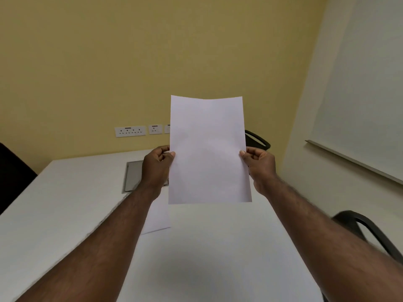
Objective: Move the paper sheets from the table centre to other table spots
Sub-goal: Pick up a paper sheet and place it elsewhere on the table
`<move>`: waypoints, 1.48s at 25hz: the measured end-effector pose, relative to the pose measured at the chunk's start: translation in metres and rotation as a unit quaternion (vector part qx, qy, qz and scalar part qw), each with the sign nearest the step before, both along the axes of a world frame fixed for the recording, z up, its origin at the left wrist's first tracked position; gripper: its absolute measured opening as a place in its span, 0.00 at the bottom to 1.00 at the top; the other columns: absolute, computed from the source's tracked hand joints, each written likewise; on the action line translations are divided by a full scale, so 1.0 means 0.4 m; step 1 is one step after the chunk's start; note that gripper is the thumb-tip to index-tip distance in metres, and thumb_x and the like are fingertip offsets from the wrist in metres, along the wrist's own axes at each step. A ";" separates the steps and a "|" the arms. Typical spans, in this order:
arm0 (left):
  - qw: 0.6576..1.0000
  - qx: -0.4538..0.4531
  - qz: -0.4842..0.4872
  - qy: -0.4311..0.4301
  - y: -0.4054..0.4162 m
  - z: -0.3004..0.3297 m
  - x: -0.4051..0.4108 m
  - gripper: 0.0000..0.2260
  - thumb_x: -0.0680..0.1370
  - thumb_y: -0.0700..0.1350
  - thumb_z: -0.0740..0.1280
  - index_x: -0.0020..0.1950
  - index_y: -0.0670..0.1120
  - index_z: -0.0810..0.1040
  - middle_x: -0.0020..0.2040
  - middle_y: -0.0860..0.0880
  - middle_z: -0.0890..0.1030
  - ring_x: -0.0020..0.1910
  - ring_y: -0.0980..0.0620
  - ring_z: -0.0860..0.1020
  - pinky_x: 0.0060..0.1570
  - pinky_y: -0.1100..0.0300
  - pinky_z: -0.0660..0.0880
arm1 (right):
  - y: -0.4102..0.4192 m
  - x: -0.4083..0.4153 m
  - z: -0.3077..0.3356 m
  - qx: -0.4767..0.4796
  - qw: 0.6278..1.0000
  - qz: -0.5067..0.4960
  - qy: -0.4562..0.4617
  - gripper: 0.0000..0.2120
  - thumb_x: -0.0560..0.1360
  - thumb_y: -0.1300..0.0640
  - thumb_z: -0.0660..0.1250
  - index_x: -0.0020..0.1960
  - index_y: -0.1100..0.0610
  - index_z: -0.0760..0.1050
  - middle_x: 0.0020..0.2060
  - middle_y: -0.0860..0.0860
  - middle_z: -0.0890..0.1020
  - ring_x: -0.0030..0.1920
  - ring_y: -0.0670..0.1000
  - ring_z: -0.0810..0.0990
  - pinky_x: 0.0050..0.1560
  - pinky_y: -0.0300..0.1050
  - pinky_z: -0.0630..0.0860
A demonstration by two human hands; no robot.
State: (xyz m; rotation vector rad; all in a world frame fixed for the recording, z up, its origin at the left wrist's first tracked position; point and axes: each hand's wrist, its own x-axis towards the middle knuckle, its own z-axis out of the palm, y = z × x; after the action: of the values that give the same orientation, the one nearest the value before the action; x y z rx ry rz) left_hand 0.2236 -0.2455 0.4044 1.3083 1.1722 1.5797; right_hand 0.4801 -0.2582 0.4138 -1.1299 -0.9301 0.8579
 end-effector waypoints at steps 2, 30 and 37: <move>1.000 -0.001 -0.010 0.003 -0.023 0.003 0.095 0.12 0.78 0.41 0.66 0.62 0.43 0.77 0.52 0.48 0.83 0.46 0.53 0.80 0.44 0.61 0.75 | -0.036 0.093 0.010 -0.005 1.000 -0.023 -0.015 0.09 0.74 0.63 0.70 0.54 0.63 0.79 0.46 0.55 0.85 0.43 0.51 0.83 0.43 0.43 0.80; 0.957 -0.236 0.014 0.166 -0.057 -0.786 0.720 0.42 0.70 0.38 0.75 0.76 0.57 0.57 0.31 0.51 0.69 0.26 0.59 0.67 0.38 0.76 0.70 | 0.274 0.602 -0.687 -0.209 0.932 0.066 -0.289 0.10 0.72 0.62 0.72 0.52 0.62 0.82 0.49 0.55 0.85 0.52 0.53 0.82 0.57 0.46 0.77; 0.927 -0.326 0.039 0.181 -0.110 -0.987 0.769 0.43 0.69 0.42 0.77 0.77 0.49 0.57 0.31 0.51 0.72 0.30 0.57 0.73 0.35 0.70 0.71 | 0.307 0.585 -0.927 -0.257 0.890 0.125 -0.355 0.08 0.72 0.59 0.72 0.50 0.58 0.83 0.50 0.53 0.85 0.54 0.52 0.81 0.59 0.49 0.76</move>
State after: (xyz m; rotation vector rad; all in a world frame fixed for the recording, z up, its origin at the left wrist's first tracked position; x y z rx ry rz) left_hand 0.5312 -0.2895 0.0094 1.1198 1.8021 0.8691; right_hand 0.7141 -0.1355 0.0431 -1.8840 -1.5263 0.9420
